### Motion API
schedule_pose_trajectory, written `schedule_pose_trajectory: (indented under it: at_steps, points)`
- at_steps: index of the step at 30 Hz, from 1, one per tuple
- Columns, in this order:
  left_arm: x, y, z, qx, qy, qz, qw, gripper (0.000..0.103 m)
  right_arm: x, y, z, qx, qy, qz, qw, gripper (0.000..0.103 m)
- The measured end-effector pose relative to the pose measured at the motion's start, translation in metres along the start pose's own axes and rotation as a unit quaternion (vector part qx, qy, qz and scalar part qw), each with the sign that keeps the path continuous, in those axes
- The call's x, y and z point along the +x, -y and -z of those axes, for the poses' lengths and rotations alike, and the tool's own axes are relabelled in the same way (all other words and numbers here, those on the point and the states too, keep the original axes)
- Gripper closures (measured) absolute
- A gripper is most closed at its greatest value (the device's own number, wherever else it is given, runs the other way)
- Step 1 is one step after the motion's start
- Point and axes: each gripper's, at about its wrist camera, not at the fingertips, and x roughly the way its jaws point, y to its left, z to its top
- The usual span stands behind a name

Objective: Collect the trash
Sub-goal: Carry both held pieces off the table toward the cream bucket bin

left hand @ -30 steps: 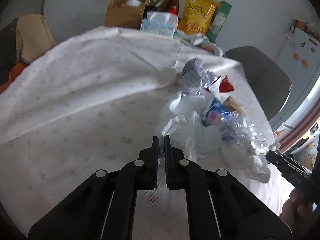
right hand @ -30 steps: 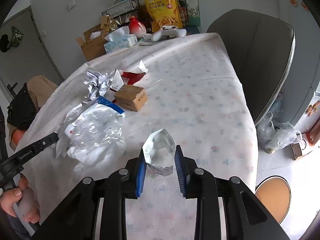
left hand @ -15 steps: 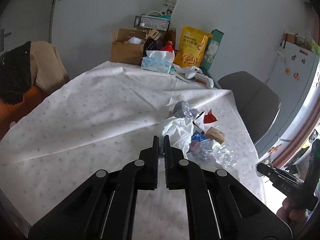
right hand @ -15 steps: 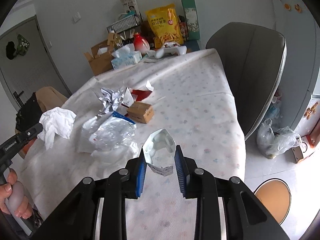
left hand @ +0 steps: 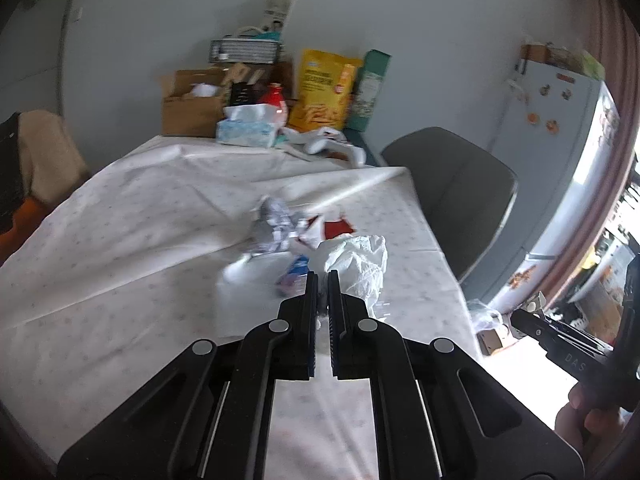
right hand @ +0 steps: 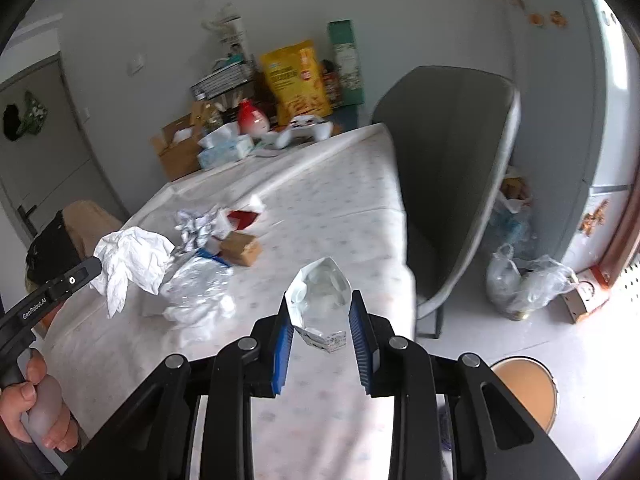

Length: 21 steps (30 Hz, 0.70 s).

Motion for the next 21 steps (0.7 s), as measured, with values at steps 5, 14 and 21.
schedule_pose_trajectory:
  at_steps: [5,14,21]
  points:
    - [0.010,0.028,-0.001,0.014,-0.003,0.024,0.9996,0.097,-0.012,0.025,0.000,0.015,0.007,0.024,1.000,0.075]
    - [0.031,0.073,0.004,0.042,-0.023,0.060,0.9970,0.097,-0.024,0.073,0.007,0.041,0.010,0.065,0.997,0.075]
    - [0.050,0.108,0.011,0.065,-0.042,0.077,0.9940,0.097,-0.028,0.111,0.017,0.066,0.009,0.091,0.994,0.075]
